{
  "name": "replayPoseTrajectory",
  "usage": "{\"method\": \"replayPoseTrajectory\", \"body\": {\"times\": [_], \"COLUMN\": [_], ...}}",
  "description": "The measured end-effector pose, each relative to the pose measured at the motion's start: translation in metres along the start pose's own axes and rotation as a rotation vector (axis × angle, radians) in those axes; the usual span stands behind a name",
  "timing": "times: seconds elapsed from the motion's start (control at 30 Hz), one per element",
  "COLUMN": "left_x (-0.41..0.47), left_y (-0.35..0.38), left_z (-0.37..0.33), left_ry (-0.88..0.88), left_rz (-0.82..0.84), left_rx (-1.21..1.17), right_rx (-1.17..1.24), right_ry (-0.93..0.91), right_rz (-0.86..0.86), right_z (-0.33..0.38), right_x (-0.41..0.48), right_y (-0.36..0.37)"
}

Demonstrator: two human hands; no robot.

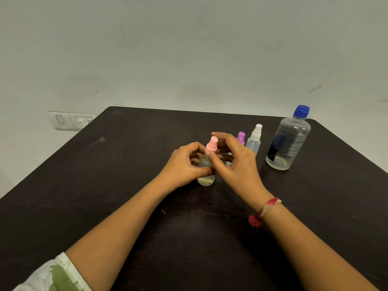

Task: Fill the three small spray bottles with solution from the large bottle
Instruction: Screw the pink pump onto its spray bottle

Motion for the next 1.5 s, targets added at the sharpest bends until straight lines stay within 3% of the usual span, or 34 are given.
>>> {"method": "replayPoseTrajectory", "body": {"times": [0.47,0.73,1.1,1.5], "left_x": [0.003,0.001,0.003,0.005], "left_y": [0.000,0.000,0.003,0.001], "left_z": [0.000,-0.003,-0.001,0.002], "left_ry": [0.003,0.024,0.032,0.033], "left_rz": [0.018,0.014,0.016,-0.016], "left_rx": [0.014,0.028,0.058,0.075], "right_rx": [-0.053,0.093,0.045,-0.106], "right_ry": [0.053,0.063,0.016,-0.006], "right_rz": [0.122,0.093,0.042,0.143], "right_z": [-0.003,-0.002,-0.003,-0.007], "right_x": [0.001,0.002,0.002,0.003], "right_y": [0.005,0.006,-0.001,0.011]}}
Point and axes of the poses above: each hand's wrist, its own x-axis towards the middle knuckle, its own y-axis out of the palm, z = x × y, the point moved 8 cm from there along x, towards the middle knuckle, and after that the axes turned 7 degrees about -y, right-handed, at the moved point
